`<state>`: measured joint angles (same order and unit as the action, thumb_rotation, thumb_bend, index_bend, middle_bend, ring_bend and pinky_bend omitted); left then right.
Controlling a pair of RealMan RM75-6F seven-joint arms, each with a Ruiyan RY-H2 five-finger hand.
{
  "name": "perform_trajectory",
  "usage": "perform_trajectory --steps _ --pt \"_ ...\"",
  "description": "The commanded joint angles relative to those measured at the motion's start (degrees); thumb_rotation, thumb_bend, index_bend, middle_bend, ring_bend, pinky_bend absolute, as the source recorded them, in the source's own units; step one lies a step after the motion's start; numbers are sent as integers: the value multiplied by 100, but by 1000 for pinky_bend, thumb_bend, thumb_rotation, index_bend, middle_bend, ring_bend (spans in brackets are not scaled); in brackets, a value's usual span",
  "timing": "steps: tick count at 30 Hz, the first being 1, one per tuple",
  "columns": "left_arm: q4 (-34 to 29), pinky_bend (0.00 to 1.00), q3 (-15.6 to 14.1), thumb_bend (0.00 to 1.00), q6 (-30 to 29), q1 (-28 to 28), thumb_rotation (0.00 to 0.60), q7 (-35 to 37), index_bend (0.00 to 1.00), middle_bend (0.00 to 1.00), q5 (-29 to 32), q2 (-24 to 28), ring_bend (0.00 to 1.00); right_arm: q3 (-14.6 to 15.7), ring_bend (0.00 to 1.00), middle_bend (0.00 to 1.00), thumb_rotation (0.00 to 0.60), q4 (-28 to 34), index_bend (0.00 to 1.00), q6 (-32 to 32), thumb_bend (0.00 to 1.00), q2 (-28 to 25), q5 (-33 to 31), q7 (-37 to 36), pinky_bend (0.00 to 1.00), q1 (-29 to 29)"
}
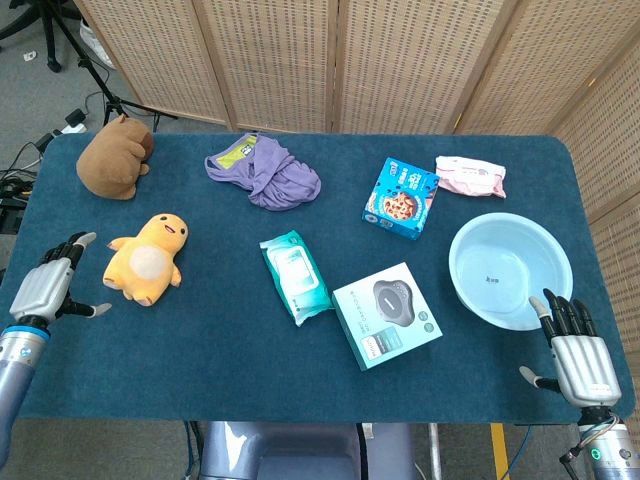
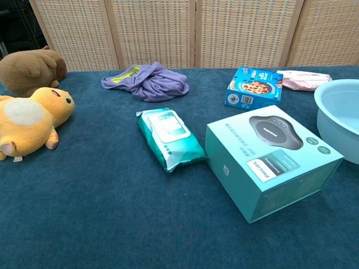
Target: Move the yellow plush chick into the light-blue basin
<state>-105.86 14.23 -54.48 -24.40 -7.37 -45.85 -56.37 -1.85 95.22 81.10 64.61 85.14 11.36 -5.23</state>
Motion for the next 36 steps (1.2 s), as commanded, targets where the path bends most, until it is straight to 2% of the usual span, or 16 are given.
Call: perform_trajectory --steps 1,4,8,17,28,36 --pt "-115 0 304 136 341 -589 600 -75 0 0 1109 -21 0 19 0 0 600 7 0 -12 0 0 29 2 0 -7" --pt "-131 0 282 141 331 -801 600 -279 0 0 1535 -28 0 39 0 0 600 24 0 -27 0 -9 56 -29 0 -10" --pt "-160 0 261 142 406 -1208 600 -516 0 0 2421 -104 0 114 0 0 600 75 0 -147 0 -64 150 -261 0 -52" --pt "426 0 168 142 627 -2027 600 -805 0 0 4083 -509 0 195 0 0 600 83 0 -220 0 -112 277 -406 0 -87" --pt "1108 0 1 141 806 -2523 600 -1084 0 0 4932 -823 0 213 0 0 600 67 0 -289 0 -101 243 -411 0 -111" --pt "1769 0 -283 140 1015 -2740 600 -1332 0 0 5305 -1314 0 216 0 0 600 53 0 -376 0 -67 177 -362 0 -142"
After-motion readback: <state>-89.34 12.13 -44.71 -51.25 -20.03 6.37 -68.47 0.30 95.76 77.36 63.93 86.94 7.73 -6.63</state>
